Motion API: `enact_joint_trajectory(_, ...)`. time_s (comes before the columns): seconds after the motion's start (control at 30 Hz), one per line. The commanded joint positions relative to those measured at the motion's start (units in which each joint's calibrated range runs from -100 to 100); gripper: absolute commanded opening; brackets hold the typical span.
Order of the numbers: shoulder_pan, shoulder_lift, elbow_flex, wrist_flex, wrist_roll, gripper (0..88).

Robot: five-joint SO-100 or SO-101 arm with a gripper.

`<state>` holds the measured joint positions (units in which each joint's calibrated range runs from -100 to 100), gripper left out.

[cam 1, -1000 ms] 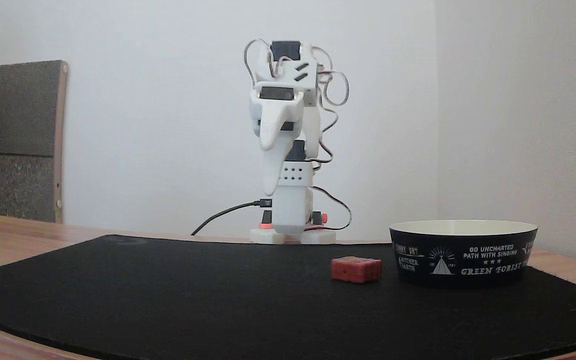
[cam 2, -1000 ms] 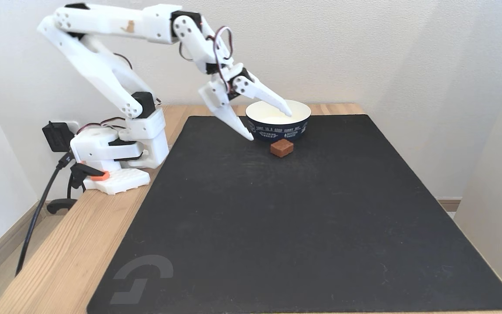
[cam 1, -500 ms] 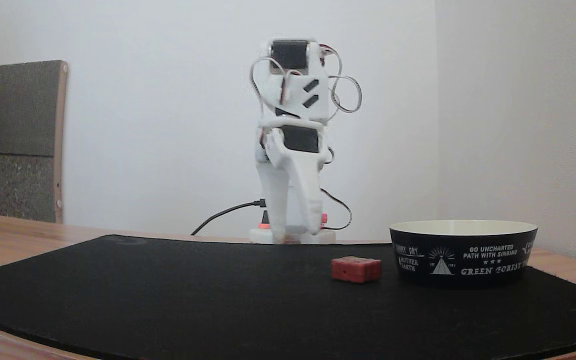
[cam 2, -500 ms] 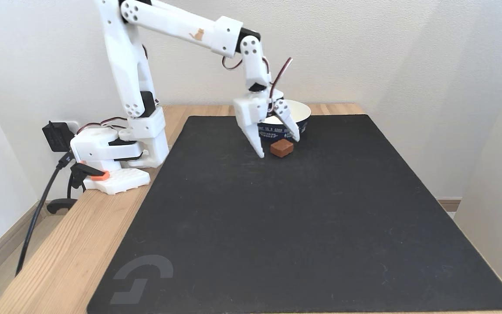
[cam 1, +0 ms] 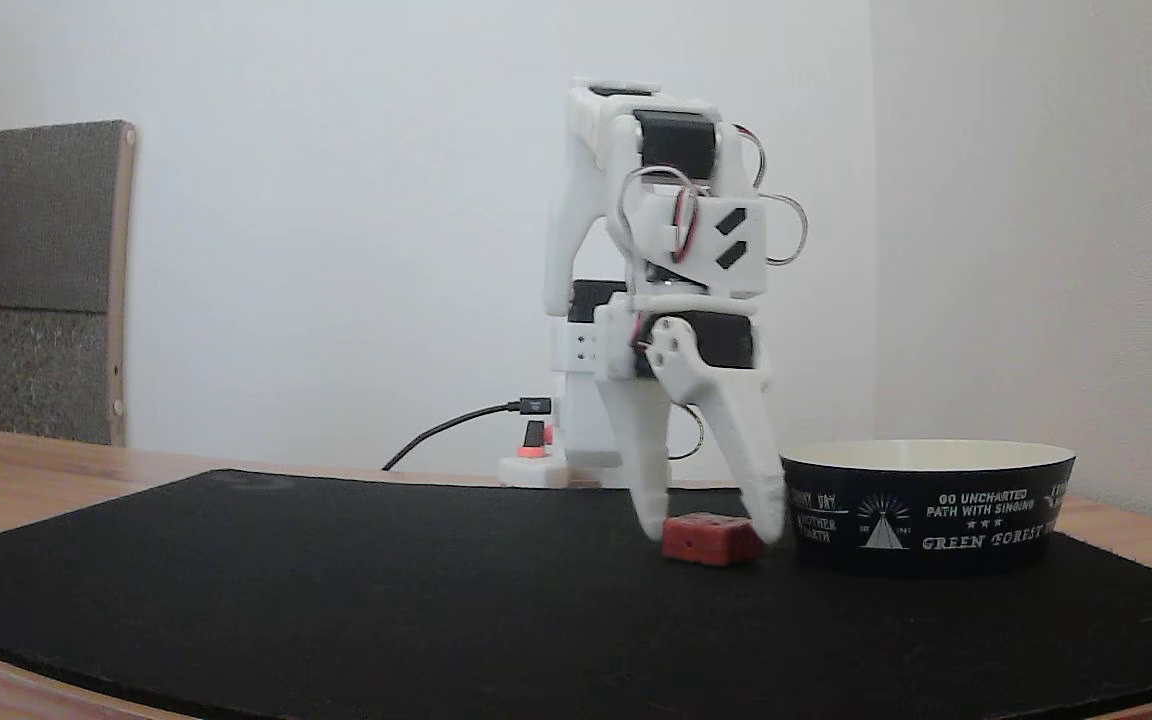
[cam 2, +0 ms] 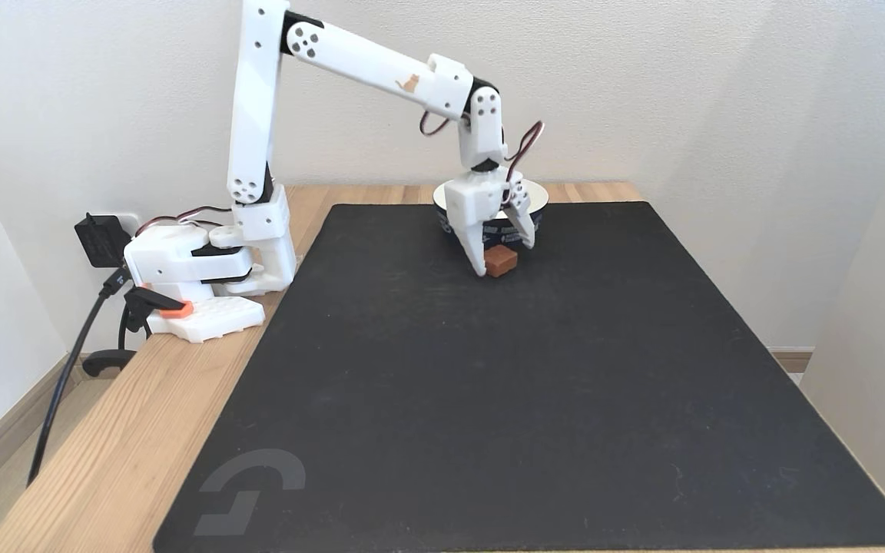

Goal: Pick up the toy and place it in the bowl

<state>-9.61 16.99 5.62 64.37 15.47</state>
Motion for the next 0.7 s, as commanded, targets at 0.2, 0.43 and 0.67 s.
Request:
enact_joint_trajectory(0.2, -0.72, 3.40, -3.50, 1.50, -0.39, 35.0)
enact_joint_trajectory(0.43, -0.80, 5.32, -3.41, 2.43, -0.18, 34.9)
enact_joint_trajectory(0.67, -1.64, 6.32, -3.41, 3.11, -0.07, 22.4)
